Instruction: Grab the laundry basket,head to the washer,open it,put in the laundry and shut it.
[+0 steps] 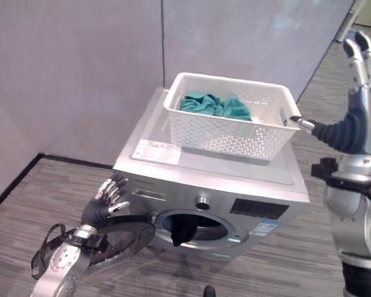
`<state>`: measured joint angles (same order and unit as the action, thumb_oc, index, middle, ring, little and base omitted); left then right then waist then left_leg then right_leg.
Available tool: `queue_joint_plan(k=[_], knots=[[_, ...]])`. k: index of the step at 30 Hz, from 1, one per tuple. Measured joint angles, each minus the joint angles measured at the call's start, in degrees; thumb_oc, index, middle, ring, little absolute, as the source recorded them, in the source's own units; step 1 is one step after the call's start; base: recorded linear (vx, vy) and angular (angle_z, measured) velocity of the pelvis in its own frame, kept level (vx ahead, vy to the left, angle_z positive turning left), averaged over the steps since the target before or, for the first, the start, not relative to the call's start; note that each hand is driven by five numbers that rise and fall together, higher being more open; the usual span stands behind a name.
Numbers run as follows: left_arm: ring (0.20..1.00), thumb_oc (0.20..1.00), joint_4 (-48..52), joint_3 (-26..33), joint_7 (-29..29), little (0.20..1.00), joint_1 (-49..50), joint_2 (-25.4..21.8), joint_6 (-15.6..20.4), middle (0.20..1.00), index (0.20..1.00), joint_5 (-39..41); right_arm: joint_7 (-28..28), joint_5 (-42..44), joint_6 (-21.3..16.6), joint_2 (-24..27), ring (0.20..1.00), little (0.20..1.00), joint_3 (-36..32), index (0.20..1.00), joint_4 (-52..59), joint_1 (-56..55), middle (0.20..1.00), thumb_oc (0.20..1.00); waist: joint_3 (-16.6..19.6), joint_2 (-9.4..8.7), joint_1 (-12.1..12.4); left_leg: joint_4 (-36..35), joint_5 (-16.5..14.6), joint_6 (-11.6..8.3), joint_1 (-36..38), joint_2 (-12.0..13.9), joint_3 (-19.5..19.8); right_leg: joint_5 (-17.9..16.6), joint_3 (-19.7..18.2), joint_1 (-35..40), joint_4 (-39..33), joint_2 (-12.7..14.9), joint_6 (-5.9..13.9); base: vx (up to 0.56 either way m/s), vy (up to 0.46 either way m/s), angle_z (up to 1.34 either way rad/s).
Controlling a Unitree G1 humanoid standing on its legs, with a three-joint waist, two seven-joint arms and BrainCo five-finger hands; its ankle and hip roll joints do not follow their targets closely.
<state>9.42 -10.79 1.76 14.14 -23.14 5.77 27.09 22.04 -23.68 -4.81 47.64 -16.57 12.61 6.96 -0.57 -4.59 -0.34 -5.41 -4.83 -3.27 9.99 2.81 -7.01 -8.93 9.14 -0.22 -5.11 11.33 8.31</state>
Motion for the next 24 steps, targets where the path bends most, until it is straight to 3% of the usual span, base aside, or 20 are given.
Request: queue_joint_plan(k=[3,6,8,10,12,15,18,24], knots=[[1.000,1.000,-0.8,-0.5,0.1,1.000,-0.1,-0.9,-0.2,1.000,1.000,0.0,-1.4,6.6,0.3,1.0,1.000,1.000,2.0,1.000,-4.2,1.5,1.000,1.000,0.1,-0.45,0.5,0.0,0.0,-0.03,-0.3,0.1,0.9,0.0,1.0,0.2,-0.2,0.1,-0.01,-0.02,-0.044,0.15],[1.000,1.000,-1.5,-0.4,0.4,1.000,0.0,-1.0,-1.2,1.000,1.000,0.0,-2.7,12.9,0.9,5.8,1.000,1.000,5.2,1.000,-11.8,4.4,1.000,1.000,0.0,-0.52,0.5,0.0,0.1,0.01,-0.6,0.0,1.4,0.0,1.6,0.3,-0.2,0.2,0.00,-0.01,-0.024,0.10],[1.000,1.000,-1.9,-0.4,1.1,1.000,0.1,-1.9,-1.6,1.000,1.000,0.0,-4.1,18.4,2.5,11.2,1.000,1.000,6.8,1.000,-18.1,9.3,1.000,1.000,-0.3,-0.35,0.7,-0.1,0.1,0.03,-0.9,0.0,1.7,0.0,1.9,0.2,-0.2,0.2,0.00,-0.02,-0.015,0.05],[1.000,1.000,-3.2,-0.2,1.6,1.000,0.0,-2.6,-2.2,1.000,1.000,0.2,-7.4,20.9,3.5,20.5,1.000,1.000,15.7,1.000,-26.3,19.2,1.000,1.000,-0.5,-0.15,0.5,-0.1,0.1,0.01,-0.9,0.1,1.7,0.0,1.9,0.2,-0.1,0.2,-0.01,-0.01,-0.009,0.02],[1.000,1.000,-3.3,-0.2,2.3,1.000,0.3,-3.1,-2.4,1.000,1.000,0.6,-10.2,22.3,3.8,25.5,1.000,1.000,22.3,1.000,-31.2,25.8,1.000,1.000,-0.7,-0.45,0.6,-0.3,0.2,-0.03,-0.9,0.2,1.9,0.0,2.1,0.2,-0.2,0.0,-0.01,0.00,-0.004,0.02],[1.000,1.000,-3.8,-0.3,3.0,1.000,0.2,-3.5,-2.9,1.000,1.000,1.2,-12.9,24.8,3.8,26.0,1.000,1.000,32.4,1.000,-38.2,39.5,1.000,1.000,-0.9,-1.29,0.4,-0.2,0.3,-0.16,-0.9,0.5,1.8,0.0,2.0,0.2,-0.2,-0.2,-0.06,-0.02,-0.007,-0.02],[1.000,1.000,-4.5,-0.4,4.2,1.000,0.0,-4.3,-3.4,1.000,1.000,1.3,-15.4,24.9,4.3,24.5,1.000,1.000,47.1,1.000,-47.0,55.2,1.000,1.000,-0.8,-1.47,0.4,-0.3,0.3,-0.21,-0.9,0.7,1.8,-0.1,2.2,0.2,-0.3,-0.4,-0.16,0.00,-0.004,0.02],[1.000,1.000,-6.1,-0.3,4.8,1.000,0.1,-5.1,-3.7,1.000,1.000,2.3,-19.6,26.2,4.4,17.7,1.000,1.000,57.0,1.000,-56.1,66.4,1.000,1.000,-0.5,-1.82,1.2,-0.2,0.4,-0.38,-1.5,1.1,2.9,-0.1,3.1,0.3,-0.2,-0.5,-0.20,0.01,-0.017,0.09]])
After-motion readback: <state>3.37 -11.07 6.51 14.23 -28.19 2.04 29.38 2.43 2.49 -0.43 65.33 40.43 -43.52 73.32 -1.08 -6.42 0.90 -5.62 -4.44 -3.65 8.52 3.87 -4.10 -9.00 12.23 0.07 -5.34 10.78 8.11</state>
